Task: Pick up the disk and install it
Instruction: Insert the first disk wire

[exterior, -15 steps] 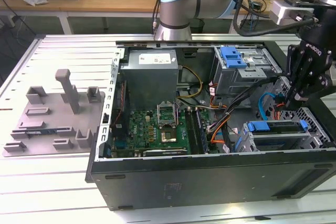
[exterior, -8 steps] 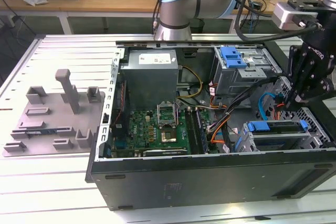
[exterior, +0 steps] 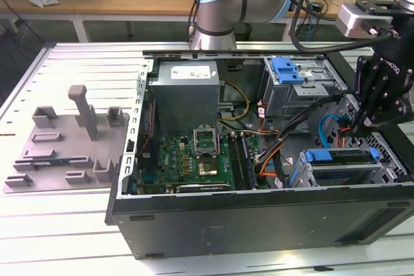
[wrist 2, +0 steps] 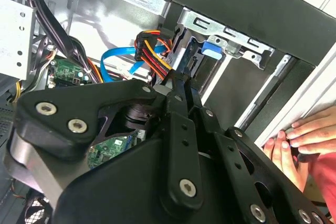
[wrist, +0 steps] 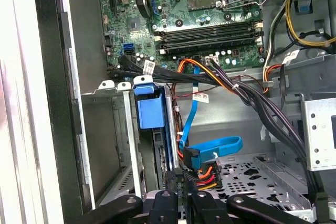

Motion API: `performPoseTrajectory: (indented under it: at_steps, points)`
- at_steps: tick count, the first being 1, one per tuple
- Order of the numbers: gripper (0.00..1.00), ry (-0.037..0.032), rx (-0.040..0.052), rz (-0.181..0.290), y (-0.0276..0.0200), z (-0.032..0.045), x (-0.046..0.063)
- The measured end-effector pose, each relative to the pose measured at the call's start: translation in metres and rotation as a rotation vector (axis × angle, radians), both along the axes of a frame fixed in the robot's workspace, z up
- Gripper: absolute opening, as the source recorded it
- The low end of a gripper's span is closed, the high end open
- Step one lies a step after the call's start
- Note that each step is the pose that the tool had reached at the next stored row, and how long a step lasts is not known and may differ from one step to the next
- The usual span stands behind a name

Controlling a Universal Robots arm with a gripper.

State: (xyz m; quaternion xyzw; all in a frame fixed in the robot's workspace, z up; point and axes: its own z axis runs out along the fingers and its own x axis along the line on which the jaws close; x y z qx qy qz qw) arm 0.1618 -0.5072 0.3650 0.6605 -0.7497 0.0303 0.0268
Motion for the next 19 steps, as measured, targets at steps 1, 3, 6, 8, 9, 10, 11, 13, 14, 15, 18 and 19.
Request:
performPoseTrajectory:
  at_steps: [1,3,6,8,9,10,11,13,14,15,18,19]
  points:
    - [0.17,0.0001,0.0000,0.000,0.0000,0.0000,0.0000]
    - [0.17,0.0001,0.0001,0.000,0.0000,0.0000,0.0000]
    - [0.17,0.0000,0.0000,0.000,-0.0001,0.0000,0.0000]
    - [0.17,0.0001,0.0001,0.000,-0.0002,0.0000,0.0000]
    - [0.17,0.0000,0.0011,0.000,-0.0006,0.0000,0.0000]
    - [0.17,0.0001,0.0030,0.000,-0.0010,0.0000,-0.0001]
    - [0.17,0.0001,0.0043,0.000,-0.0017,0.0000,-0.0001]
    - [0.17,0.0001,0.0079,0.002,-0.0032,0.0000,-0.0001]
    - [0.17,0.0000,0.0090,0.005,-0.0041,0.0000,-0.0001]
    - [0.17,0.0001,0.0093,0.008,-0.0045,0.0000,-0.0001]
    - [0.17,0.0001,0.0099,0.022,-0.0056,0.0000,-0.0001]
    - [0.17,0.0002,0.0100,0.030,-0.0062,0.0000,-0.0001]
